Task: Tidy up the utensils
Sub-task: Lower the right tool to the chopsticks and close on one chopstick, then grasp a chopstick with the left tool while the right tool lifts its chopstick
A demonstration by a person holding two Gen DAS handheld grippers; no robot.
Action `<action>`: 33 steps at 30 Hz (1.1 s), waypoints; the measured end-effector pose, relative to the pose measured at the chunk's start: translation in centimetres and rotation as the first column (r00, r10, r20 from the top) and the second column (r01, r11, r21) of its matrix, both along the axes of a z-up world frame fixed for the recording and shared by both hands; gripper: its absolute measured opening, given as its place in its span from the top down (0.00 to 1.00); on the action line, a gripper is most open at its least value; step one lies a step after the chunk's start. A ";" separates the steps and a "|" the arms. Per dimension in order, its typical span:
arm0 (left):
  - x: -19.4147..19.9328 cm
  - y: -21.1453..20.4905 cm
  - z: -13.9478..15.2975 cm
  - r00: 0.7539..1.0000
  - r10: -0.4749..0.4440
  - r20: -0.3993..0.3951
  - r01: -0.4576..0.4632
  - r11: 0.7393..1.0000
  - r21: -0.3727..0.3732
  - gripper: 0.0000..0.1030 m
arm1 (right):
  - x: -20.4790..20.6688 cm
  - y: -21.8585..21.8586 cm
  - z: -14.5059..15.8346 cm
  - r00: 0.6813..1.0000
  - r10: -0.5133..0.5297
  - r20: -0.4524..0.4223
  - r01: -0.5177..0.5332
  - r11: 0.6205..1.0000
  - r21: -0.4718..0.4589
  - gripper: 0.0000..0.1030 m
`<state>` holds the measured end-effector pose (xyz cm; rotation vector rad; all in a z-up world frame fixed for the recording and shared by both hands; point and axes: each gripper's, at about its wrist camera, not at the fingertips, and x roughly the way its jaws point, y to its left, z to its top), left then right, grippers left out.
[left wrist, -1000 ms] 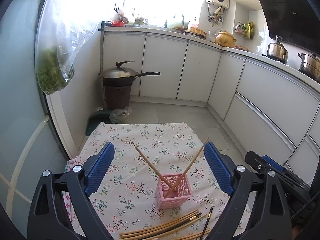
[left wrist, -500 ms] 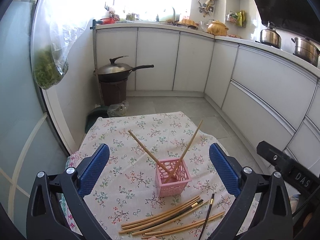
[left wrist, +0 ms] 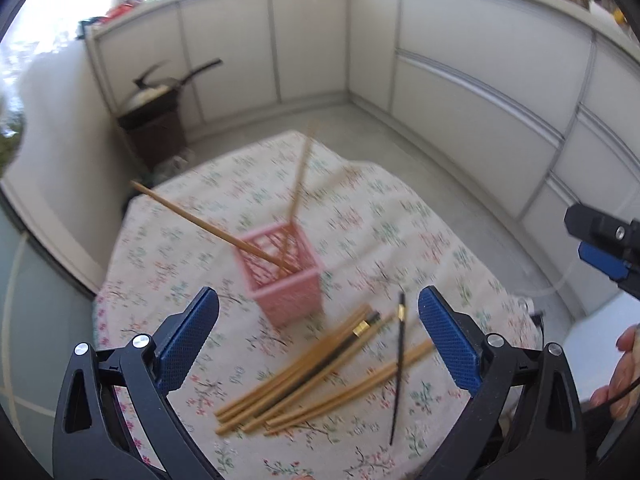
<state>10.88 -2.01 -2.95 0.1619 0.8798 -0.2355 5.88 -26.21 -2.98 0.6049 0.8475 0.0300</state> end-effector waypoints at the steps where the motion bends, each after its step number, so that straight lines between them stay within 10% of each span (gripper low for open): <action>1: 0.2 -0.6 -0.7 0.999 -0.025 -0.035 0.025 1.000 -0.002 0.07 | -0.4 -0.6 -0.3 1.000 -0.012 -0.011 0.012 1.000 0.008 0.07; 12: 5.0 -8.0 -9.8 0.884 -0.128 -0.450 0.113 0.992 -0.060 0.07 | -1.9 -5.8 -2.1 0.993 -0.086 -0.085 0.094 0.991 0.098 0.07; 20: 8.0 -10.8 -13.7 0.846 -0.122 -0.519 0.118 0.992 -0.041 0.30 | -2.0 -8.1 -3.9 0.982 -0.112 -0.153 0.139 0.974 0.180 0.07; 33: 10.5 -12.0 -16.8 0.866 -0.088 -0.492 0.130 0.990 0.051 0.68 | -1.4 -7.4 -6.6 0.963 -0.090 -0.255 0.153 0.960 0.236 0.07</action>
